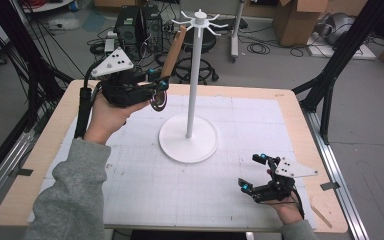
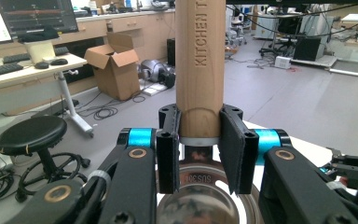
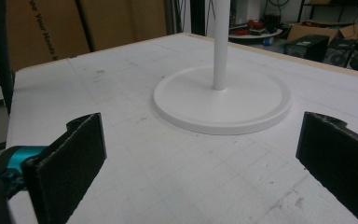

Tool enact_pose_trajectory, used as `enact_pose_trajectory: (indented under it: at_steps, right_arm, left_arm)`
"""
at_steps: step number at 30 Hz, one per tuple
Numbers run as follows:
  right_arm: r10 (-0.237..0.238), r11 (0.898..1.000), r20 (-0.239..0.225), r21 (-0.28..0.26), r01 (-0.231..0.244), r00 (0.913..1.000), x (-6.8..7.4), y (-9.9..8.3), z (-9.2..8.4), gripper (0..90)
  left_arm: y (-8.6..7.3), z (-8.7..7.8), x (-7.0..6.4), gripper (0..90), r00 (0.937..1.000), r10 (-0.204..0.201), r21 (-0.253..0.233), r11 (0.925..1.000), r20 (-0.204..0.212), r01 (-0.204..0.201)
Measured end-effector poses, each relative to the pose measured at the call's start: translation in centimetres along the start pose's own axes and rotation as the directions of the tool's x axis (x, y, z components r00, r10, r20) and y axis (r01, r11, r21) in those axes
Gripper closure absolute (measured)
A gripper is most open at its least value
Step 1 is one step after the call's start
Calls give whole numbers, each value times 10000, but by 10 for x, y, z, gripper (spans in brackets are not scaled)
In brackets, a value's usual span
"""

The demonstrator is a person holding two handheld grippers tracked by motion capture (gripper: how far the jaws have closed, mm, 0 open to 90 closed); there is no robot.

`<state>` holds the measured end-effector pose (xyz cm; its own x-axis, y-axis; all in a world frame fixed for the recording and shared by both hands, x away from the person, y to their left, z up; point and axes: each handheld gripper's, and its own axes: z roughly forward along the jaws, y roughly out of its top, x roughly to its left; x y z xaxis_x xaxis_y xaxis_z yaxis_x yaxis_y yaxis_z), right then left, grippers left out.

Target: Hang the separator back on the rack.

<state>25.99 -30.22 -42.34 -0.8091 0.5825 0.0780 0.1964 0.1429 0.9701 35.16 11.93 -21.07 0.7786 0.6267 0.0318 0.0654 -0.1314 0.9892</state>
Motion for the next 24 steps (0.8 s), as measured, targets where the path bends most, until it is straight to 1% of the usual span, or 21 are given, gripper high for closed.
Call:
enact_pose_trajectory:
  at_steps: [3,10,17,19,24]
  right_arm:
    - [0,10000,3,2,0,10000,0,0,0,6]
    - [13,10000,2,4,-13,10000,0,0,0,6]
    - [25,10000,-14,-8,-25,10000,0,0,0,6]
    - [26,10000,-17,-9,-26,10000,0,0,0,6]
    - [40,10000,-19,-16,-40,10000,0,0,0,6]
  left_arm:
    - [0,2,0,694,10000,16,49,10000,-5,-16]
    - [-1,8,-1,694,9999,-129,115,9999,-43,129]
    - [0,16,-3,693,9998,-171,330,9993,-110,174]
    - [1,18,-4,693,9995,-275,363,9989,-127,280]
    - [1,25,-5,693,9994,-308,502,9982,-185,317]
